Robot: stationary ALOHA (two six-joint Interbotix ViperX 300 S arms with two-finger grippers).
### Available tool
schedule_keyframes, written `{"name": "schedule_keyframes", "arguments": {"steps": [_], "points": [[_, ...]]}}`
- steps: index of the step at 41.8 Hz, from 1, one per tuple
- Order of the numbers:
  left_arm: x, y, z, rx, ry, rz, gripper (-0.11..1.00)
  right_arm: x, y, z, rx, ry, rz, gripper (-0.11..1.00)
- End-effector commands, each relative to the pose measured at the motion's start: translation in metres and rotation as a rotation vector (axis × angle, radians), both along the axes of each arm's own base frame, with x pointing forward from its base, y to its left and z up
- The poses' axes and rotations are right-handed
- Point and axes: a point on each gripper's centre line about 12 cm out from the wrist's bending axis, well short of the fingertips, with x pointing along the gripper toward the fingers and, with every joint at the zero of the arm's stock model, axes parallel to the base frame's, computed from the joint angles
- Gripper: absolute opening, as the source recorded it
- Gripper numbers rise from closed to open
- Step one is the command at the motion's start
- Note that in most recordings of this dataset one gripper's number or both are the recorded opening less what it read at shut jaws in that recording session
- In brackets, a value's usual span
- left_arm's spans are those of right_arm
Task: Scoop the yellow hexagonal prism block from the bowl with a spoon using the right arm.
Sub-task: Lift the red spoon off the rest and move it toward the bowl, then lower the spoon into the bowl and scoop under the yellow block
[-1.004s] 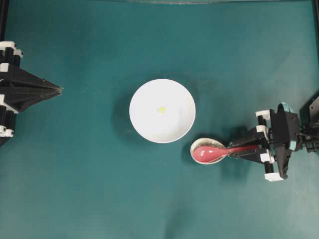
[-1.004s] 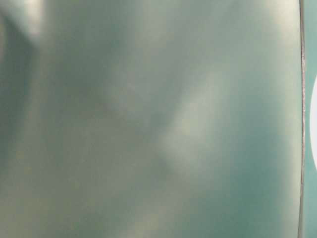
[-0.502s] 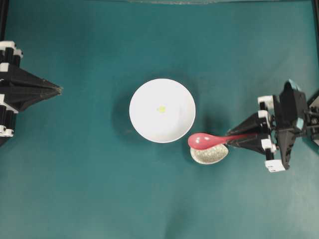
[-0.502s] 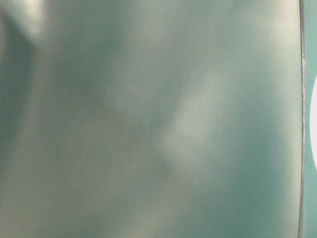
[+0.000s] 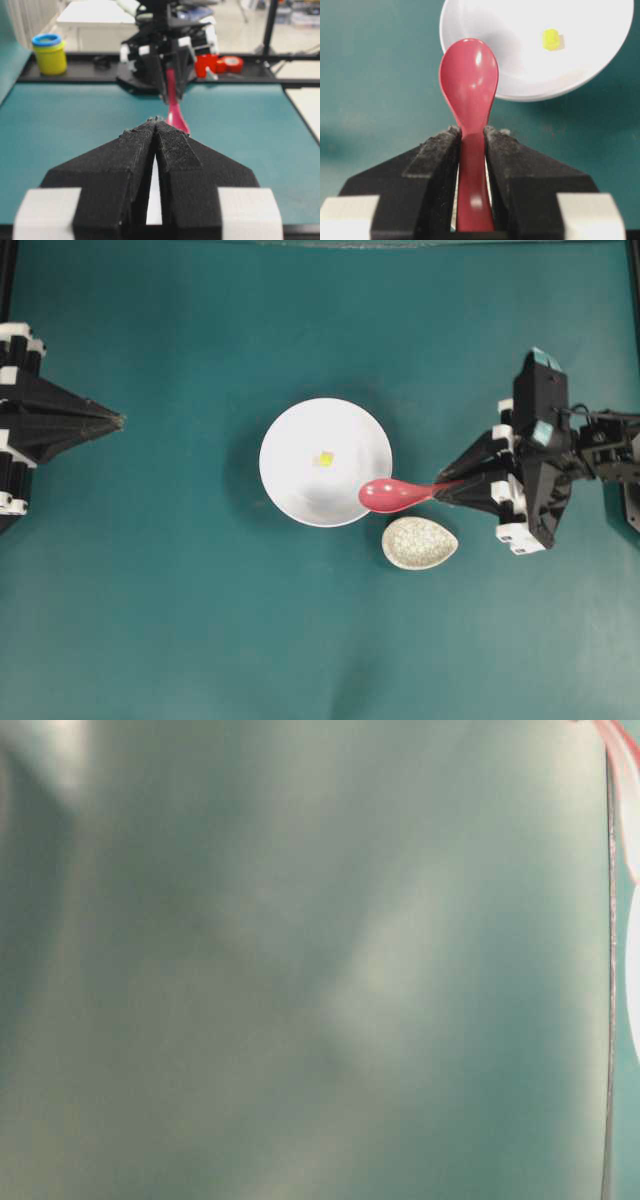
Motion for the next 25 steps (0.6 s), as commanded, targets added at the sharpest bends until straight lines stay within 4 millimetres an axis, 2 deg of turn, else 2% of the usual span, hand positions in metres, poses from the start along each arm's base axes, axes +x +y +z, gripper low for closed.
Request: {"name": "schedule_keyframes", "arguments": {"steps": [1, 18, 25], "points": [[0.003, 0.0, 0.008, 0.005, -0.02, 0.001, 0.0, 0.008, -0.005, 0.017, 0.006, -0.015, -0.009, 0.24], [0.003, 0.0, 0.008, 0.005, -0.018, 0.001, 0.0, 0.027, -0.04, 0.03, 0.032, 0.121, -0.072, 0.24], [0.003, 0.0, 0.008, 0.005, -0.018, 0.0, 0.0, 0.043, -0.045, 0.024, 0.025, 0.24, -0.04, 0.24]]}}
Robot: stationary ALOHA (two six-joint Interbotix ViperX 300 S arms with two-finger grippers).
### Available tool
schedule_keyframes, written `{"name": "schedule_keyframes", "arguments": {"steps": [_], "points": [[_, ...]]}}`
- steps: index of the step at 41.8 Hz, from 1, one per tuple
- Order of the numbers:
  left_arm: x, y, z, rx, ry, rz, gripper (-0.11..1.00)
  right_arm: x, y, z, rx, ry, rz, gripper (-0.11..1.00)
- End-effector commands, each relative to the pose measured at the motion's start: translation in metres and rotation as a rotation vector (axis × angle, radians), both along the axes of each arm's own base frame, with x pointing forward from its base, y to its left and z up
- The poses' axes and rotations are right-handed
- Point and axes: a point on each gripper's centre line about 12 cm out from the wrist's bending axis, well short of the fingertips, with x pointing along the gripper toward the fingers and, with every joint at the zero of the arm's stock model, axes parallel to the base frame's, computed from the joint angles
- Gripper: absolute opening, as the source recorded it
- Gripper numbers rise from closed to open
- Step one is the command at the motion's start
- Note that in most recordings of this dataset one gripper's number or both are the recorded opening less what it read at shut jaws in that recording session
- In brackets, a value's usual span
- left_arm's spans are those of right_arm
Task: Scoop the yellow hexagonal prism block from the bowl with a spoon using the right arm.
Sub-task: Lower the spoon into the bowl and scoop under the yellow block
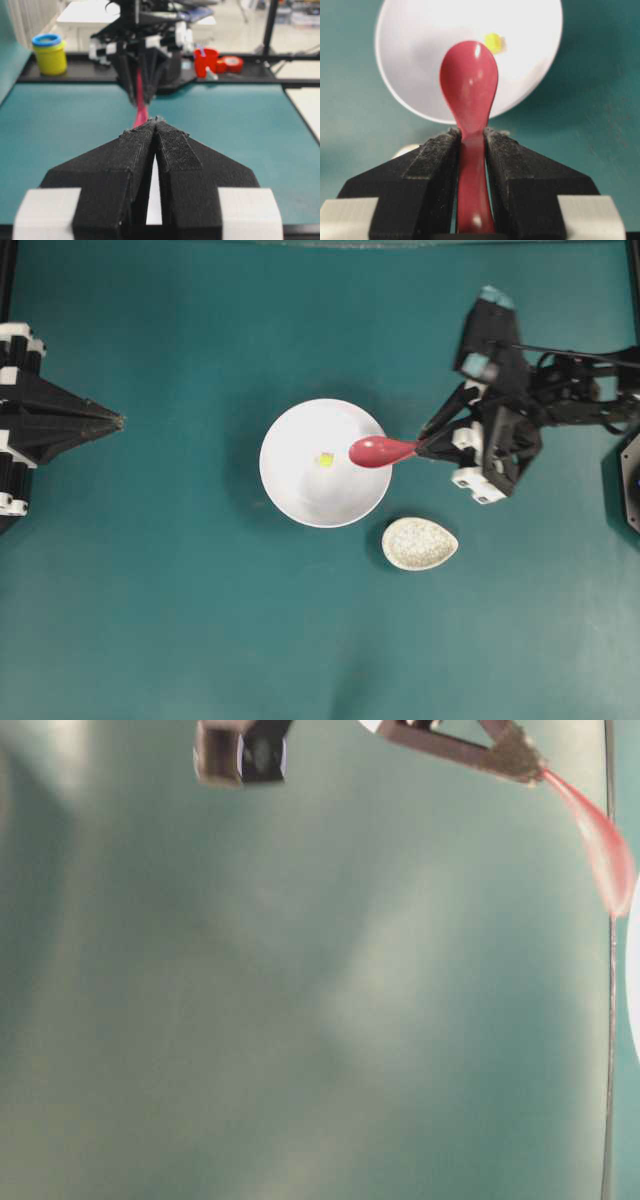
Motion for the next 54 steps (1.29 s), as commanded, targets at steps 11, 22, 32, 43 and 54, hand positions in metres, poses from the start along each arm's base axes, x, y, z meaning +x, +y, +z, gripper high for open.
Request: {"name": "schedule_keyframes", "arguments": {"steps": [11, 22, 32, 43, 54], "points": [[0.003, 0.0, 0.008, 0.003, -0.017, 0.001, 0.0, 0.034, -0.005, -0.001, -0.032, 0.148, 0.072, 0.24], [0.003, 0.0, 0.008, 0.003, -0.018, 0.001, 0.0, 0.052, -0.009, -0.012, -0.04, 0.2, 0.086, 0.24], [0.003, 0.0, 0.008, 0.003, -0.018, 0.0, 0.0, 0.056, -0.01, -0.022, -0.034, 0.225, 0.084, 0.24], [0.003, 0.0, 0.008, 0.005, -0.018, 0.001, 0.0, 0.063, -0.011, -0.034, -0.031, 0.237, 0.08, 0.24], [0.002, 0.0, 0.009, 0.003, -0.02, 0.001, 0.0, 0.072, -0.011, -0.035, -0.04, 0.209, 0.078, 0.24]]}}
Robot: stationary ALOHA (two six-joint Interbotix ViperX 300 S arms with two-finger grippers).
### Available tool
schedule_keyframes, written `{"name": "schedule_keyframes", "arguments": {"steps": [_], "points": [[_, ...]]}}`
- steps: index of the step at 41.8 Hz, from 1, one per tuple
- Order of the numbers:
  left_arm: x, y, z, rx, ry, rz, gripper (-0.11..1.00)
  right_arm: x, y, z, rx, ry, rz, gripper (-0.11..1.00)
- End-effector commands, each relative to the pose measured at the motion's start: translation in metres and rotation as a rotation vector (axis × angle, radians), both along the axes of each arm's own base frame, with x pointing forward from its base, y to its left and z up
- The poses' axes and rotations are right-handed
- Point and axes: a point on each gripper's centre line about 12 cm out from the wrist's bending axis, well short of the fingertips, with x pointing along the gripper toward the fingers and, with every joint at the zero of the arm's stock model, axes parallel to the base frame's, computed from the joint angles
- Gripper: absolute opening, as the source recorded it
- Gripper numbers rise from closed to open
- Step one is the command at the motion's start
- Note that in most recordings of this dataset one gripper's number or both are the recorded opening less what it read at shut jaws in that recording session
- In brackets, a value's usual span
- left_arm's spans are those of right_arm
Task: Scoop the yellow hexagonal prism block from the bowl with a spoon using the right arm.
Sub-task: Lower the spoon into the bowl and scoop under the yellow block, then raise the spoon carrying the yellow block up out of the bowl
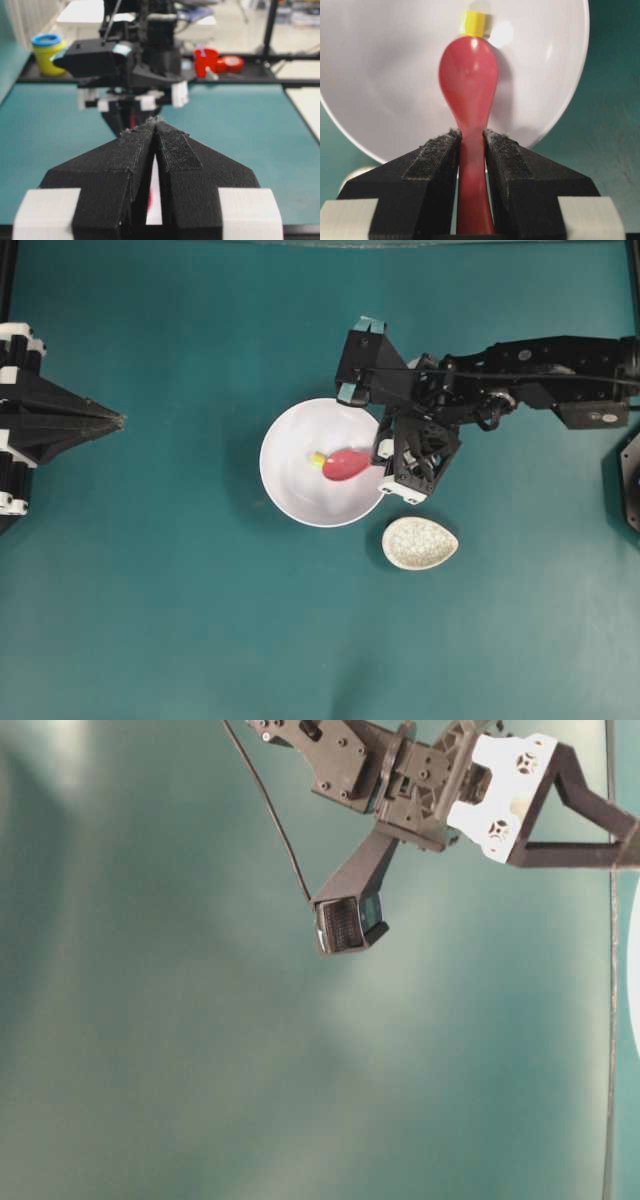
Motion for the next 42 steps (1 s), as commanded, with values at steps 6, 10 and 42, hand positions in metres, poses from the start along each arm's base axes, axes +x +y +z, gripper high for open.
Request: {"name": "schedule_keyframes", "arguments": {"steps": [6, 10, 42], "points": [[0.002, 0.0, 0.009, 0.003, -0.021, 0.001, 0.0, 0.012, 0.0, 0.016, -0.017, -0.086, -0.005, 0.24], [0.002, 0.0, 0.009, 0.003, -0.02, 0.001, 0.0, 0.016, -0.002, 0.018, -0.027, -0.112, -0.005, 0.24], [0.002, 0.0, 0.009, 0.003, -0.02, 0.001, 0.0, 0.033, 0.006, 0.031, -0.039, -0.239, -0.01, 0.24]]}}
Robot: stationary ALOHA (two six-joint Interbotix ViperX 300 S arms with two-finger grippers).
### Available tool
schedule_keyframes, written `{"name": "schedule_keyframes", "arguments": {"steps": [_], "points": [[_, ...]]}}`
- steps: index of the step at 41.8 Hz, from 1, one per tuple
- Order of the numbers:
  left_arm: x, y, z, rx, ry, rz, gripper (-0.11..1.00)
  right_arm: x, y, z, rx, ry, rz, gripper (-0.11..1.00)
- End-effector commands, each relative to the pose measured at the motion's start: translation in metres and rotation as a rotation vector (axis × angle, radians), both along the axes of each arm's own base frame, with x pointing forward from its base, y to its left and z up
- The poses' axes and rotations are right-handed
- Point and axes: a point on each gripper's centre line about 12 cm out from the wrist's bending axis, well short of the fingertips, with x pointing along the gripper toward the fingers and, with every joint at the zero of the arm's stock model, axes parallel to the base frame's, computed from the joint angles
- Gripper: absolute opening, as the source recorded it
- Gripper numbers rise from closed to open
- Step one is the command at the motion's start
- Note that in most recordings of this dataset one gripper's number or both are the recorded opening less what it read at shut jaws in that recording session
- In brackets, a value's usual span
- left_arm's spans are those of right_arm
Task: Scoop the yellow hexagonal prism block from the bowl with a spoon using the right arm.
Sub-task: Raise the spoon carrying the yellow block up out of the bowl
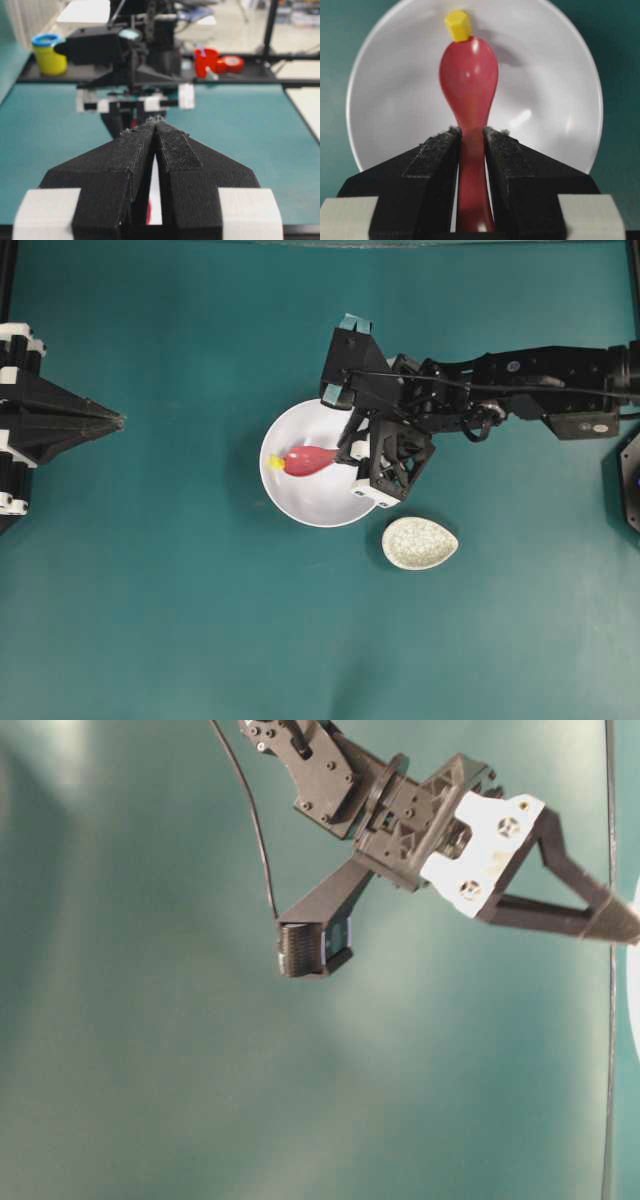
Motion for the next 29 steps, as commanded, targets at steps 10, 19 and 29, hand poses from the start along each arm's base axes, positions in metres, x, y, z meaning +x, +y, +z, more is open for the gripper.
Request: {"name": "schedule_keyframes", "arguments": {"steps": [10, 19, 29], "points": [[0.002, 0.0, 0.009, 0.005, -0.021, -0.001, 0.0, 0.009, -0.001, 0.023, -0.008, -0.08, -0.006, 0.24], [0.002, 0.0, 0.008, 0.003, -0.018, 0.0, 0.0, 0.008, 0.0, 0.036, -0.013, -0.118, -0.007, 0.24], [0.002, 0.0, 0.009, 0.003, -0.021, 0.001, 0.0, 0.005, 0.0, 0.045, -0.022, -0.165, -0.013, 0.24]]}}
